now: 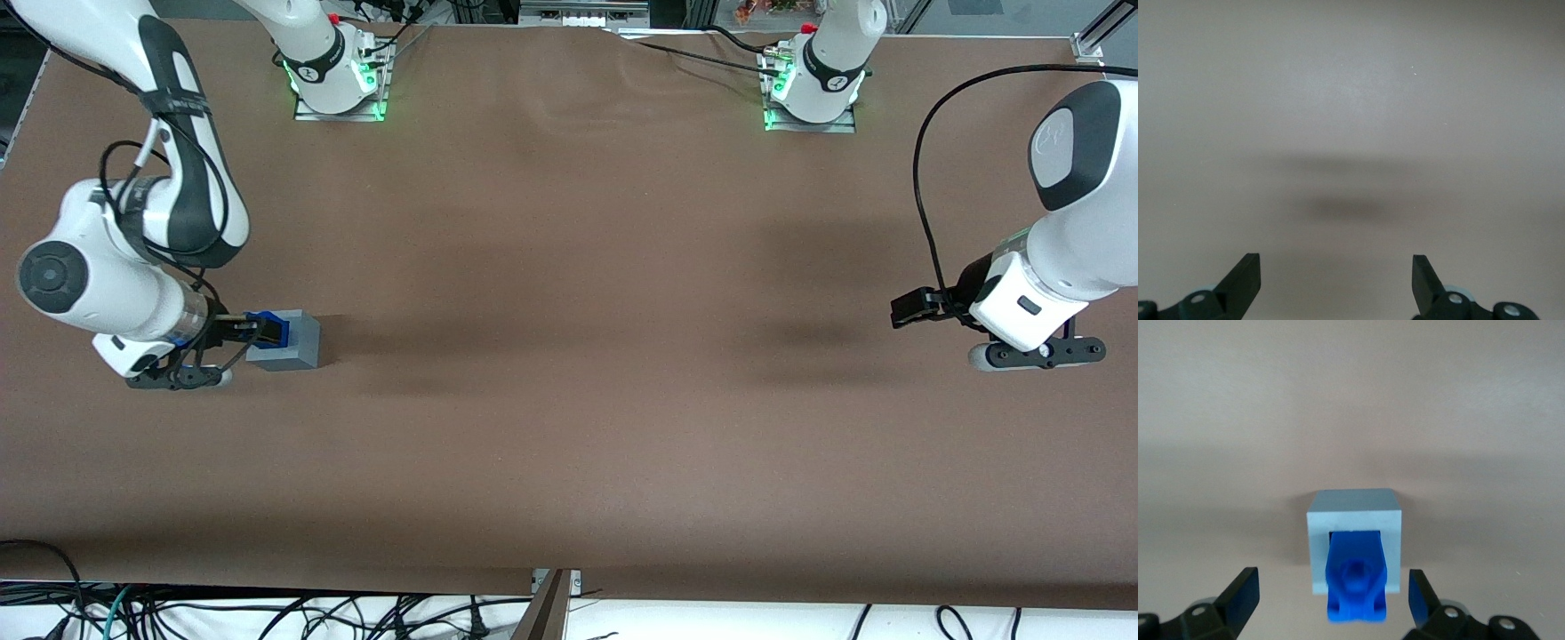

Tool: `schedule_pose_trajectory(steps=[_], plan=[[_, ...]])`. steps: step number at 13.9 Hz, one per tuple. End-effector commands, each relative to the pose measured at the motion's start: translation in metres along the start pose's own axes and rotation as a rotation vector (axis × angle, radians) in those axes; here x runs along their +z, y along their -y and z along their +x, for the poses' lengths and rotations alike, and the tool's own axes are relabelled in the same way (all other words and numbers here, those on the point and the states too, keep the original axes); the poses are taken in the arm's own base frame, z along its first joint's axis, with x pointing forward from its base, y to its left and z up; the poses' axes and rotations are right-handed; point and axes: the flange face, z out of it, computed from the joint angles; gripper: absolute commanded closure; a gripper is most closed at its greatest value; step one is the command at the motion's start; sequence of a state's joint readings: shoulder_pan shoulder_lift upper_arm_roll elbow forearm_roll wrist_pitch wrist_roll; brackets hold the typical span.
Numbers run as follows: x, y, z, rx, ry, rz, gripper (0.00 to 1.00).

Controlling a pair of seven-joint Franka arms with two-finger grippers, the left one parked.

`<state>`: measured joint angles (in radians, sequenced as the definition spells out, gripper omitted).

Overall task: Insert blue part into gray base with right arm
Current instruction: 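Open the right gripper and raise it away from the base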

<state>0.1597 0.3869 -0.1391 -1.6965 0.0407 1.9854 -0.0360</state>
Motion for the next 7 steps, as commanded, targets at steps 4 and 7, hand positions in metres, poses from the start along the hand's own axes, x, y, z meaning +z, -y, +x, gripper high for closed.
schedule_pose_trajectory(steps=[4,7], plan=[[-0.127,0.0,-0.041,-0.008,-0.029,0.025,0.01],[-0.176,0.001,-0.071,-0.019,-0.064,0.036,0.01]])
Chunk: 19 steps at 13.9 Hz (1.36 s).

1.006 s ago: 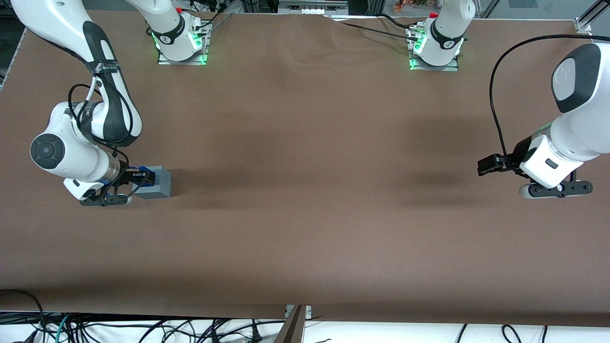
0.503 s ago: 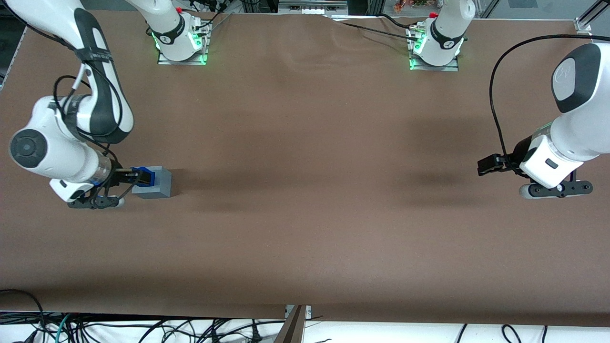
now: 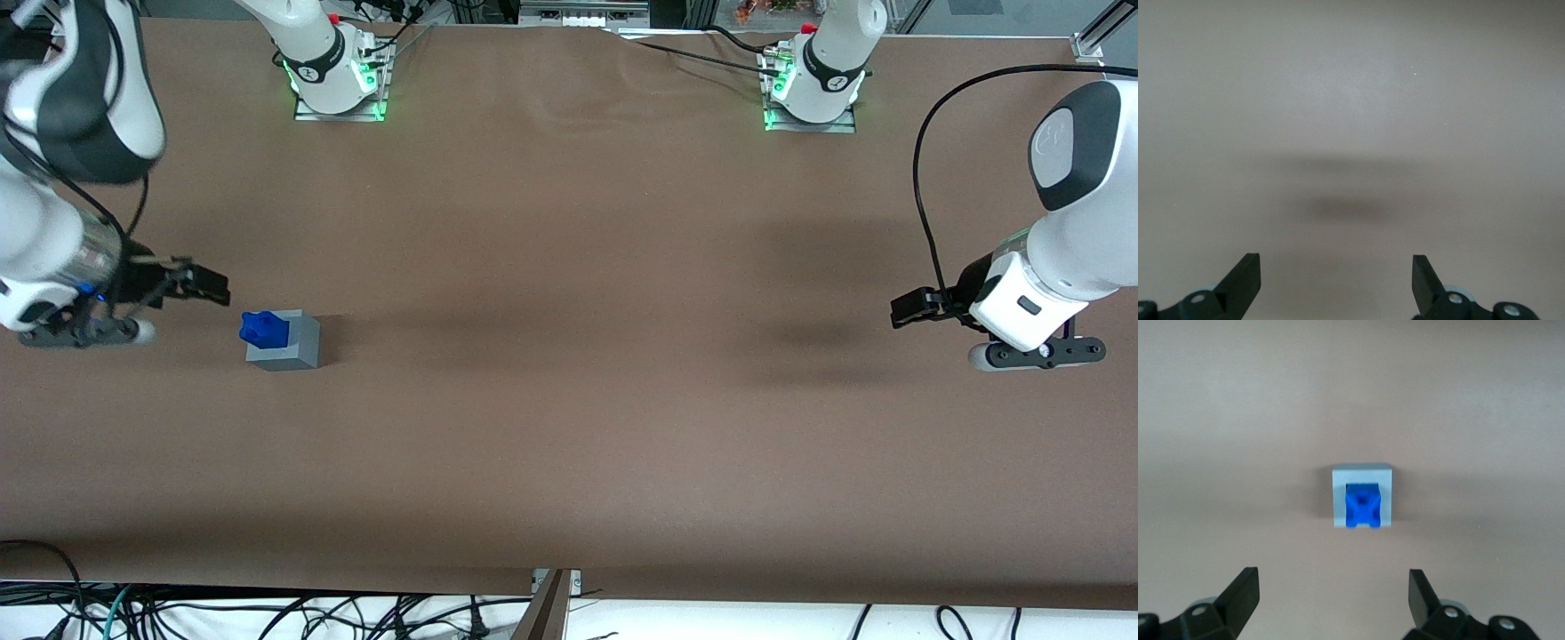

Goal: Insert blue part into gray base with right arm

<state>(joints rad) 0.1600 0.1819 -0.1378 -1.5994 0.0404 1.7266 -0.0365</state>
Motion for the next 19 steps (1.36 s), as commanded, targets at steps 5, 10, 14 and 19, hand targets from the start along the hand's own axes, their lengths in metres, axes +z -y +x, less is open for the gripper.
schedule_pose_trajectory(steps=[5,10,14,19], plan=[[-0.05,0.008,-0.061,-0.009,-0.045,0.022,0.01],[-0.056,0.008,-0.084,-0.01,-0.049,0.03,0.01],[-0.059,0.006,-0.082,-0.018,-0.054,0.028,0.01],[-0.061,0.006,-0.078,-0.021,-0.06,0.009,0.01]])
